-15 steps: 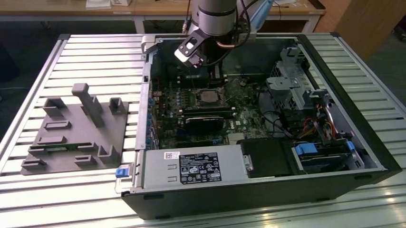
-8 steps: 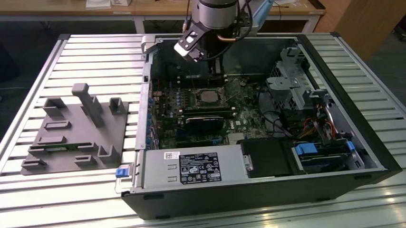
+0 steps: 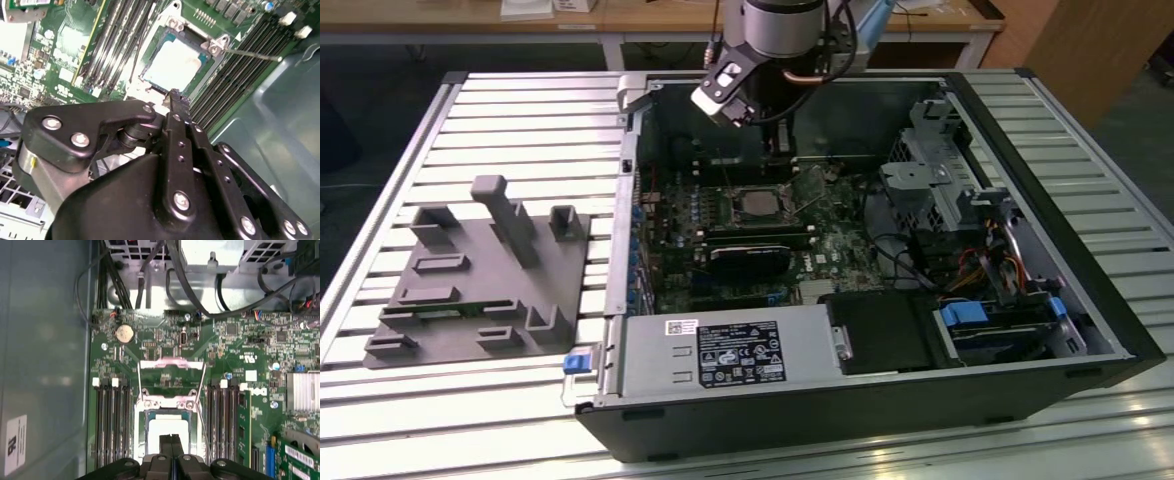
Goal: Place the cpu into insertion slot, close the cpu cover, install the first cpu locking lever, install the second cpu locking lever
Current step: 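Close the cpu cover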
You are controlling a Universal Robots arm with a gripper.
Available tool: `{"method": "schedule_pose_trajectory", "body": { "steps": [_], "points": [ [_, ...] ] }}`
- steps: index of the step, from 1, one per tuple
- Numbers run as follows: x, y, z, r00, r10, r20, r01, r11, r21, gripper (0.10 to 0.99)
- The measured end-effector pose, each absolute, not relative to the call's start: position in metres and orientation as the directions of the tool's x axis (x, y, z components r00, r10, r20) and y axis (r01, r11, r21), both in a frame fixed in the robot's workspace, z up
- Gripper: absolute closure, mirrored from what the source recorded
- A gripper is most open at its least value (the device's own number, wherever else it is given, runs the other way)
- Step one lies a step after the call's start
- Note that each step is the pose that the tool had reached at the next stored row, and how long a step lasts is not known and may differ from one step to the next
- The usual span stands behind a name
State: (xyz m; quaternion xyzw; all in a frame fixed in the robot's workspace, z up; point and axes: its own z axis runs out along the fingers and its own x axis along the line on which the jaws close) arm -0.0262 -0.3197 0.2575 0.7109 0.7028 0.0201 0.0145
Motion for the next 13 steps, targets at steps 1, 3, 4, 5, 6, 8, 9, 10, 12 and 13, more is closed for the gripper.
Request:
{"method": "schedule_pose_trajectory", "body": {
  "steps": [1, 3, 4, 5, 6, 8, 9, 10, 12, 13],
  "points": [
    [-0.024, -0.32, 0.257, 0.011, 1.0, 0.008, 0.999, -0.012, 0.049, 0.98],
    [-0.02, -0.32, 0.257, 0.011, 1.0, 0.008, 0.999, -0.012, 0.049, 0.98],
    [-0.018, -0.32, 0.257, 0.011, 1.0, 0.008, 0.999, -0.012, 0.049, 0.98],
    [-0.016, -0.32, 0.257, 0.011, 1.0, 0.008, 0.999, -0.012, 0.049, 0.98],
    [-0.014, -0.32, 0.257, 0.011, 1.0, 0.008, 0.999, -0.012, 0.049, 0.98],
    [-0.01, -0.32, 0.257, 0.011, 1.0, 0.008, 0.999, -0.012, 0.049, 0.98],
    [-0.007, -0.32, 0.257, 0.011, 1.0, 0.008, 0.999, -0.012, 0.049, 0.98],
    [-0.005, -0.32, 0.257, 0.011, 1.0, 0.008, 0.999, -0.012, 0.049, 0.98],
    [-0.001, -0.32, 0.257, 0.011, 1.0, 0.008, 0.999, -0.012, 0.049, 0.98],
    [0.001, -0.32, 0.257, 0.011, 1.0, 0.008, 0.999, -0.012, 0.049, 0.98]
  ]
}}
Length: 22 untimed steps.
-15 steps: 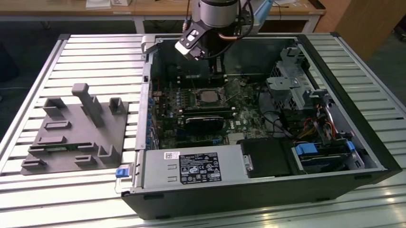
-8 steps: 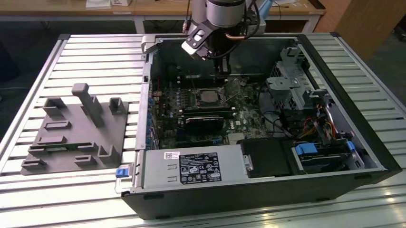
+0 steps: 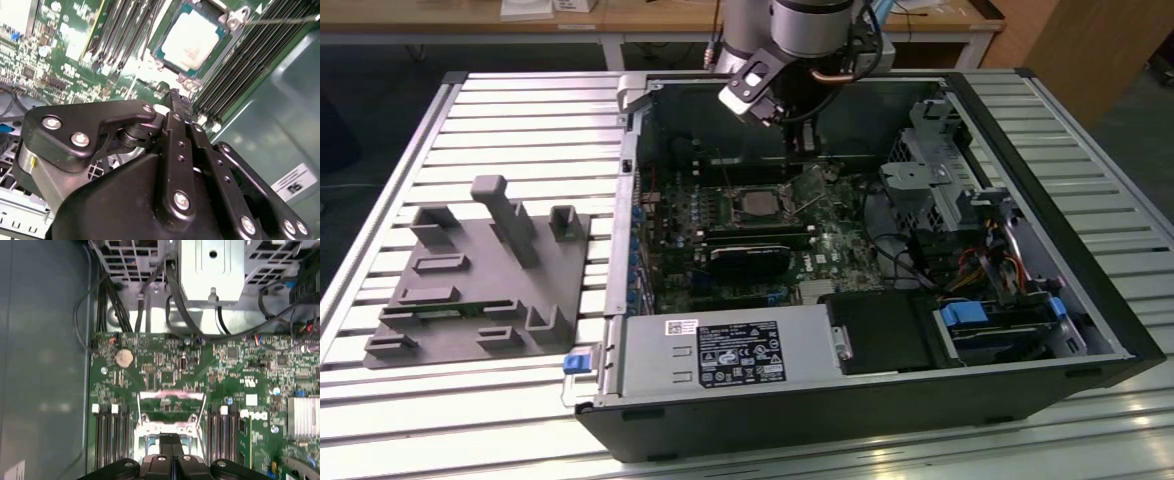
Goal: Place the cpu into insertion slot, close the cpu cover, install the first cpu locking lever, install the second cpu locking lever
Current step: 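Close the cpu cover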
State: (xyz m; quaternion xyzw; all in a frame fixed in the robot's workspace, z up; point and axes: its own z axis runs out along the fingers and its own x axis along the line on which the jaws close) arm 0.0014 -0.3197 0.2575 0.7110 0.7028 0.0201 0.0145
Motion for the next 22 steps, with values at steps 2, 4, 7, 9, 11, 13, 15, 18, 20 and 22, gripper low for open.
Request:
{"method": "schedule_pose_trajectory", "body": {
  "steps": [2, 4, 7, 9, 11, 13, 15, 18, 20, 22],
  "points": [
    [0.007, -0.32, 0.258, 0.011, 1.0, 0.008, 0.999, -0.012, 0.049, 0.98],
    [0.011, -0.32, 0.258, 0.011, 1.0, 0.008, 0.999, -0.012, 0.049, 0.98],
    [0.019, -0.32, 0.257, 0.011, 1.0, 0.008, 0.999, -0.012, 0.049, 0.98],
    [0.024, -0.32, 0.257, 0.011, 1.0, 0.008, 0.999, -0.012, 0.049, 0.98],
    [0.029, -0.32, 0.257, 0.011, 1.0, 0.008, 0.999, -0.012, 0.049, 0.98],
    [0.036, -0.32, 0.258, 0.011, 1.0, 0.008, 0.999, -0.011, 0.049, 0.98],
    [0.042, -0.32, 0.258, 0.011, 1.0, 0.008, 0.999, -0.012, 0.049, 0.98],
    [0.05, -0.32, 0.257, 0.011, 1.0, 0.008, 0.999, -0.012, 0.049, 0.98],
    [0.054, -0.32, 0.257, 0.011, 1.0, 0.008, 0.999, -0.012, 0.049, 0.98],
    [0.056, -0.32, 0.257, 0.011, 1.0, 0.008, 0.999, -0.012, 0.048, 0.98]
  ]
}}
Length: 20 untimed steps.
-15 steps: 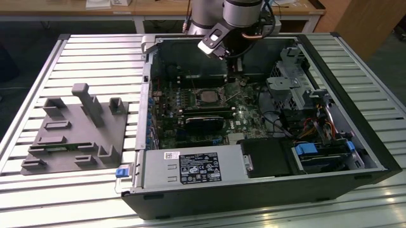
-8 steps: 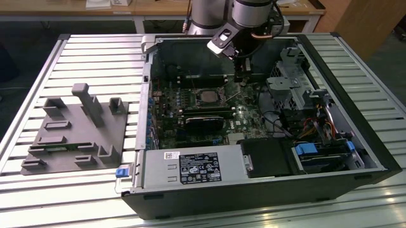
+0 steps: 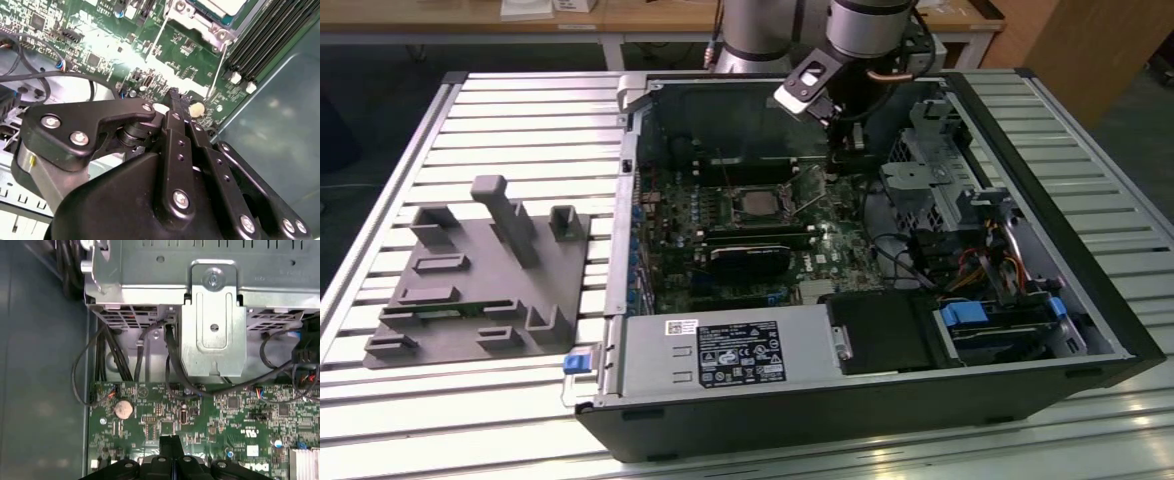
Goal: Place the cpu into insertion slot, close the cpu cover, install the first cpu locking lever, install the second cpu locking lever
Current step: 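Close the cpu cover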
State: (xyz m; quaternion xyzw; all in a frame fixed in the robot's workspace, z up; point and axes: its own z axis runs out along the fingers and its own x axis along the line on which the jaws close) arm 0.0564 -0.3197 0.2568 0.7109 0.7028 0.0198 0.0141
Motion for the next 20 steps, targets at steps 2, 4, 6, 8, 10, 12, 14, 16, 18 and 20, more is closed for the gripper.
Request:
{"method": "schedule_pose_trajectory", "body": {
  "steps": [2, 4, 6, 8, 10, 12, 14, 16, 18, 20],
  "points": [
    [0.059, -0.32, 0.256, 0.011, 1.0, 0.008, 0.999, -0.012, 0.045, 0.98],
    [0.061, -0.32, 0.254, 0.011, 1.0, 0.008, 0.999, -0.012, 0.042, 0.98],
    [0.063, -0.32, 0.252, 0.011, 1.0, 0.008, 0.999, -0.012, 0.037, 0.98],
    [0.065, -0.32, 0.25, 0.011, 1.0, 0.007, 0.999, -0.012, 0.032, 0.98],
    [0.067, -0.32, 0.248, 0.011, 1.0, 0.006, 1.0, -0.012, 0.027, 0.98],
    [0.068, -0.32, 0.245, 0.011, 1.0, 0.006, 1.0, -0.012, 0.023, 0.98],
    [0.068, -0.32, 0.242, 0.011, 1.0, 0.006, 1.0, -0.012, 0.02, 0.98],
    [0.069, -0.32, 0.24, 0.012, 1.0, 0.006, 1.0, -0.012, 0.019, 0.98],
    [0.069, -0.32, 0.24, 0.012, 1.0, 0.006, 1.0, -0.012, 0.019, 0.98],
    [0.069, -0.32, 0.24, 0.011, 1.0, 0.006, 1.0, -0.012, 0.019, 0.98]
  ]
}}
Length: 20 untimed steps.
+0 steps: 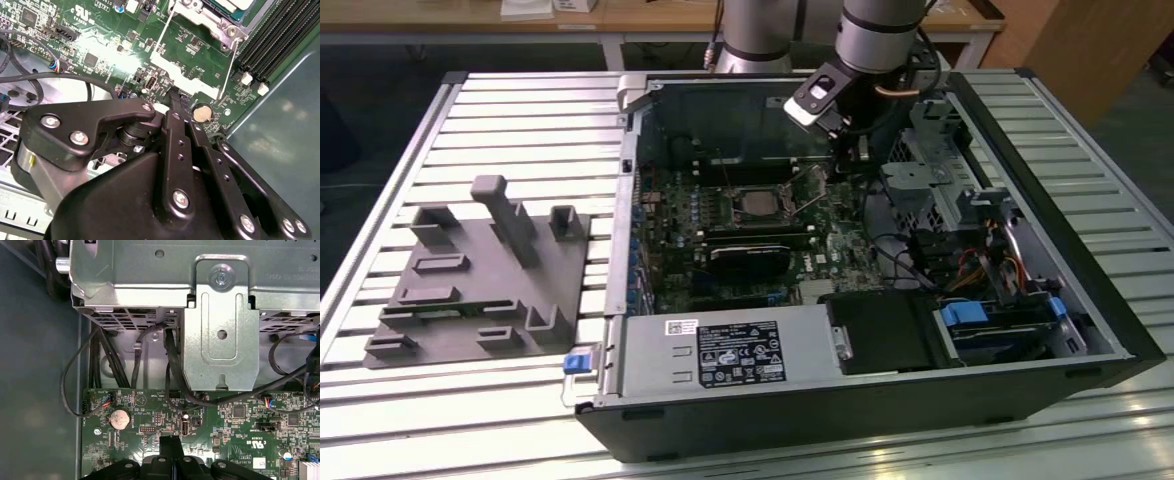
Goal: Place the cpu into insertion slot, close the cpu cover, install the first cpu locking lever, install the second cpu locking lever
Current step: 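Close the cpu cover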
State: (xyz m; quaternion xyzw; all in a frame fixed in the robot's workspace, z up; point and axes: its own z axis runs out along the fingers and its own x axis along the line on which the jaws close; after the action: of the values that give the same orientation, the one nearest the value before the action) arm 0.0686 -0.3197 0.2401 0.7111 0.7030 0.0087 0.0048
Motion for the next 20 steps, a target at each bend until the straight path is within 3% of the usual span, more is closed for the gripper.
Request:
{"method": "schedule_pose_trajectory", "body": {
  "steps": [20],
  "points": [
    [0.043, -0.32, 0.24, 0.011, 1.0, 0.006, 1.0, -0.012, 0.019, 0.98]
  ]
}}
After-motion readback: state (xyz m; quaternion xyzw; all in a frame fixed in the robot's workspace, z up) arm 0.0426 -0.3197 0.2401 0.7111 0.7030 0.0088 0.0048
